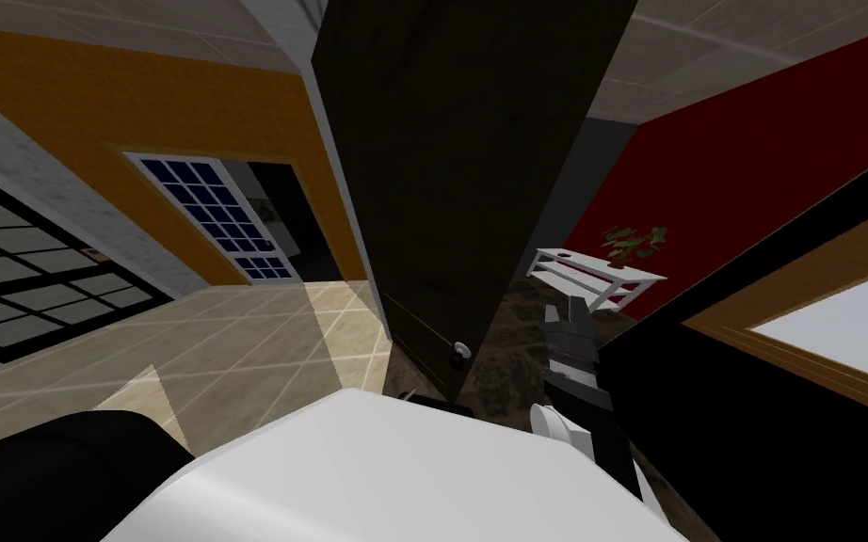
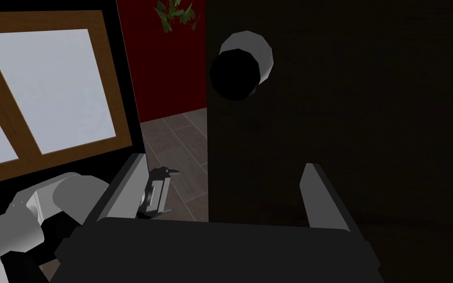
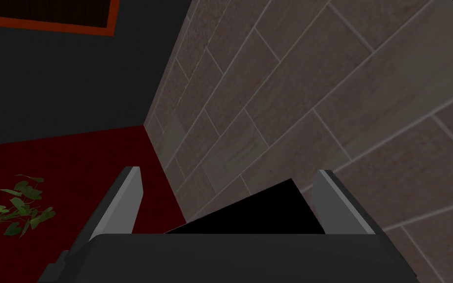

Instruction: Push the door open

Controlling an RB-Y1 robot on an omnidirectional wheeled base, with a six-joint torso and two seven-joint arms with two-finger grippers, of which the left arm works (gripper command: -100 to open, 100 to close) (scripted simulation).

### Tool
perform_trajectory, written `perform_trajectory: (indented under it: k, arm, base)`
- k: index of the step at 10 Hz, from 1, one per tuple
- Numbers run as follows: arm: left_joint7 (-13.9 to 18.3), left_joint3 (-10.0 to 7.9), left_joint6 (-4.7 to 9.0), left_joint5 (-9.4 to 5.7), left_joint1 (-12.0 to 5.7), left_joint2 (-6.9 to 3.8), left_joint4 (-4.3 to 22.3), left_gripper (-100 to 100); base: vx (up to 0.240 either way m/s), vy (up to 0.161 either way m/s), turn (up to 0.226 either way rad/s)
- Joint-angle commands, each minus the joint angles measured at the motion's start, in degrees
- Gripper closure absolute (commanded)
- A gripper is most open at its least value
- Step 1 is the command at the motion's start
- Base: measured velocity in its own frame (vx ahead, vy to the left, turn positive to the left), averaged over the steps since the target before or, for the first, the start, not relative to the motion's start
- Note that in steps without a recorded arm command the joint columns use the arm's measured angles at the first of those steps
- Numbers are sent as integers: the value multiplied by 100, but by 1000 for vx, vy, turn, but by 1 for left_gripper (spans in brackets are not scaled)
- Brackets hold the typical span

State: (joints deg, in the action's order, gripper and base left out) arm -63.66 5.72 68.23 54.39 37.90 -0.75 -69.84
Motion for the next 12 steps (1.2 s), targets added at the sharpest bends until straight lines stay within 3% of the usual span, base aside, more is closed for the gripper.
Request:
perform_trajectory:
  k: [1, 3, 10, 11, 12]
  arm:
    - [-10, 96, 70, 130, -21, 43, 50, -100]
    - [-6, 184, 104, 241, -10, 102, 47, -100]
    - [-6, 184, 104, 241, -10, 102, 47, -100]
    - [14, 29, 21, 206, -60, -14, -18, -100]
    - [14, 29, 21, 206, -60, -14, -18, 100]
  base:
    - [141, -44, 218]
    - [121, -19, 209]
    - [7, 1, 5]
    - [0, 0, 0]
    - [0, 0, 0]
